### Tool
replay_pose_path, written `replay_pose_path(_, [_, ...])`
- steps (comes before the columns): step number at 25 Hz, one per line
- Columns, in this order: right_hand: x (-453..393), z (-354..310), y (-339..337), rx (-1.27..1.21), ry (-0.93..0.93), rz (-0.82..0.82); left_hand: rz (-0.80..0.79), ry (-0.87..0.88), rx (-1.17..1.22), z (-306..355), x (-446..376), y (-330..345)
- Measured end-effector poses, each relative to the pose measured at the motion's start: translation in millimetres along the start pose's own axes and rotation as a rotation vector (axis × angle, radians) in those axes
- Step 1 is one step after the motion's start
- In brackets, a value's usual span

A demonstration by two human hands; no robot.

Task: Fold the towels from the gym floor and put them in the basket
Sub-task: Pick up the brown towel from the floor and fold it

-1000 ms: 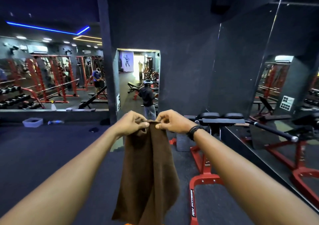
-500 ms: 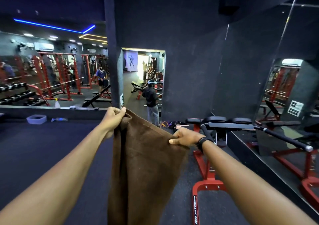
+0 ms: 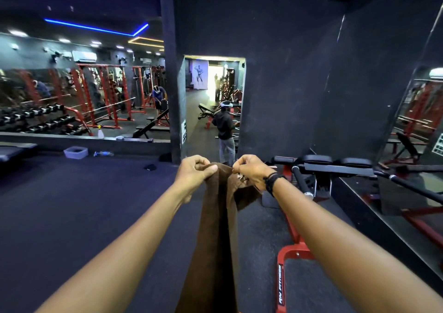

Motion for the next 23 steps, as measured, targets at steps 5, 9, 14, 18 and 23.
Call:
replay_pose_path(5, [-5.1,5.5,2.6,-0.006,0.066,0.050,-0.045,0.157,-0.203,6.7,19.0,16.2])
replay_pose_path(9, [-11.9,13.3,2.4,-0.085,0.166,0.048,-0.049,0.234,-0.377,15.9,34.4,26.9])
replay_pose_path(14, [2.0,6.5,5.8,-0.245,0.209,-0.094,0.035,0.335,-0.564,16.6,28.3,37.1])
replay_pose_path(18, [21.7,14.8,-10.7,0.431,0.161,-0.332,0.191,0.299,-0.475,27.6,15.1,10.4])
replay_pose_path(23, [10.3,48.8,-44.3,0.865,-0.134,-0.273,0.308,0.245,-0.478,31.7,-4.6,-36.1])
Point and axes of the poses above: each hand's wrist, its own x-axis away from the middle knuckle, its own y-axis out of the palm, z = x × y, the point moved 3 cm from there along -x, towards the middle knuckle, and after that the axes turned 3 degrees about y, right-handed, at the moved point
